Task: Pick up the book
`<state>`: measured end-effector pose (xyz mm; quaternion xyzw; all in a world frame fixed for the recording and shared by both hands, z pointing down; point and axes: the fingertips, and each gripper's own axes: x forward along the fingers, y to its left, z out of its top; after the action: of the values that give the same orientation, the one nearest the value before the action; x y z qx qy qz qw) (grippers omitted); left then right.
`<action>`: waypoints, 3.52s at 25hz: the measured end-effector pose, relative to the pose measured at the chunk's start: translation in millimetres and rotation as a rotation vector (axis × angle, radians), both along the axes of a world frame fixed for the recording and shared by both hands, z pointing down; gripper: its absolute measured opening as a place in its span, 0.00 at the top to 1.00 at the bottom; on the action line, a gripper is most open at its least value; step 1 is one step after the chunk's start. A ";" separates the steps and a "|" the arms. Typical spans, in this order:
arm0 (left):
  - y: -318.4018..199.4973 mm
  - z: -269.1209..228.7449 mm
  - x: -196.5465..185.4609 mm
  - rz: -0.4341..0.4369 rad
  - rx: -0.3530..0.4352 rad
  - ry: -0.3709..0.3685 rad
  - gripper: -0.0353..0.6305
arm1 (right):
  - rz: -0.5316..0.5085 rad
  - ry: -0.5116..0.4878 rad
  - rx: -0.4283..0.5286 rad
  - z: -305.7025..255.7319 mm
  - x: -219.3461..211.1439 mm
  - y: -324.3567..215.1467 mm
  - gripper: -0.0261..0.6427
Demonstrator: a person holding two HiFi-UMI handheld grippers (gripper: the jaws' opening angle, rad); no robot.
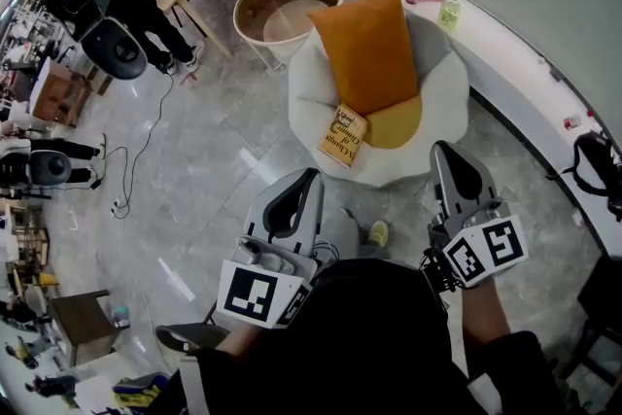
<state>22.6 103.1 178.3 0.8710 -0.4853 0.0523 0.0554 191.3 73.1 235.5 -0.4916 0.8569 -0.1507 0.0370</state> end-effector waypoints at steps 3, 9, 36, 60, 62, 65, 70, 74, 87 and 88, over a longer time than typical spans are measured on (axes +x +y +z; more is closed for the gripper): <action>0.3 0.2 2.3 0.006 0.002 -0.001 0.93 | 0.014 0.000 0.009 -2.7 5.2 -1.6 0.94; -0.7 -0.5 3.6 0.008 0.006 0.006 0.93 | 0.016 0.005 0.013 -2.5 6.1 -2.4 0.94; -71.6 30.4 -62.1 -0.023 -0.081 0.059 0.93 | -0.015 0.077 -0.068 22.4 -53.5 -72.7 0.94; -216.0 53.7 -136.7 -0.016 -0.117 0.095 0.93 | -0.060 0.149 -0.132 38.0 -139.5 -200.3 0.94; -227.0 53.9 -144.1 -0.017 -0.109 0.100 0.93 | -0.061 0.160 -0.124 34.9 -146.0 -210.3 0.94; -241.3 54.6 -154.4 -0.014 -0.107 0.107 0.93 | -0.055 0.166 -0.112 30.4 -154.9 -225.0 0.94; -255.0 56.1 -166.6 0.000 -0.108 0.121 0.93 | -0.034 0.175 -0.108 29.4 -165.2 -238.4 0.94; -262.3 59.6 -175.0 0.012 -0.117 0.121 0.93 | -0.020 0.183 -0.118 31.2 -172.8 -244.8 0.94; -274.4 54.9 -197.7 -0.015 -0.090 0.158 0.93 | -0.033 0.222 -0.084 16.7 -192.7 -256.7 0.94; -275.2 54.3 -197.7 -0.015 -0.087 0.158 0.93 | -0.032 0.222 -0.082 16.1 -192.2 -256.6 0.94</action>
<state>-175.1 -172.1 232.5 0.8654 -0.4834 0.0038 0.1317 -0.9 -183.5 251.7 -0.4927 0.8565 -0.1307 -0.0806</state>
